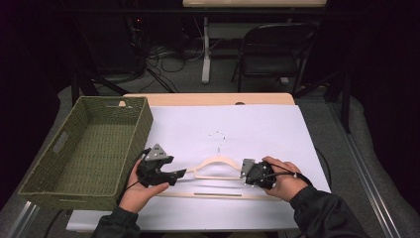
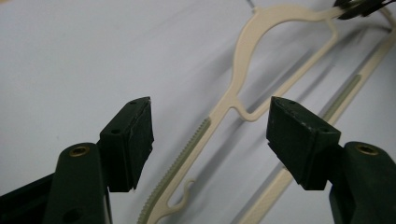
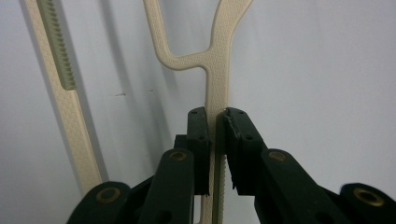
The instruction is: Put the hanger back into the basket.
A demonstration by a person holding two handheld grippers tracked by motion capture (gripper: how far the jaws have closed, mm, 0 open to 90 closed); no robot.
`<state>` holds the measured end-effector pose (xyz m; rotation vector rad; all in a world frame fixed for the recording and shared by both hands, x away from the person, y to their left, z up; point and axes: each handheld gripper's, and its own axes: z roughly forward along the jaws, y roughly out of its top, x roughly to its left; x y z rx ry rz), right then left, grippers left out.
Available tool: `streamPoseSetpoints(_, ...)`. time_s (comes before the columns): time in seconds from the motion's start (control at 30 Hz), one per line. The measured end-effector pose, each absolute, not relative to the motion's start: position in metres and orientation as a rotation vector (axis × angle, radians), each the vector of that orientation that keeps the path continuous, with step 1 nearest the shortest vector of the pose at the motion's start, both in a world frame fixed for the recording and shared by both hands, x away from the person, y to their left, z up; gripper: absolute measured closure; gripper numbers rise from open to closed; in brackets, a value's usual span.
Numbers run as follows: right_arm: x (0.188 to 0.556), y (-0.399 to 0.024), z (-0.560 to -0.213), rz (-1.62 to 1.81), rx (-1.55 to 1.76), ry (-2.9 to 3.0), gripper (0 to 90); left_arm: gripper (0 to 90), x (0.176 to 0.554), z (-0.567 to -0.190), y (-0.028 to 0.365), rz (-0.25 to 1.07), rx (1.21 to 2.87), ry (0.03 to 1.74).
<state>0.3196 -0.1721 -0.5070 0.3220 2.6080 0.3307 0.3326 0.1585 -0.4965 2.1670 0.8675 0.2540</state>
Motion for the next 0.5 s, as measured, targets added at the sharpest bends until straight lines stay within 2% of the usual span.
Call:
streamPoseSetpoints(0.17, 0.318, -0.173, -0.507, 0.329, 0.302, 2.592, 80.5, 33.8, 0.345, -0.505, 0.148, 0.177, 2.207, 0.848)
streamPoseSetpoints(0.4, 0.317, -0.174, -0.508, 0.326, 0.285, 2.578, 80.4, 37.8, 0.358, -0.516, 0.131, 0.143, 2.294, 0.769)
streamPoseSetpoints(0.5, 0.317, -0.174, -0.508, 0.329, 0.276, 2.57, 80.4, 39.4, 0.364, -0.522, 0.125, 0.079, 2.317, 0.75)
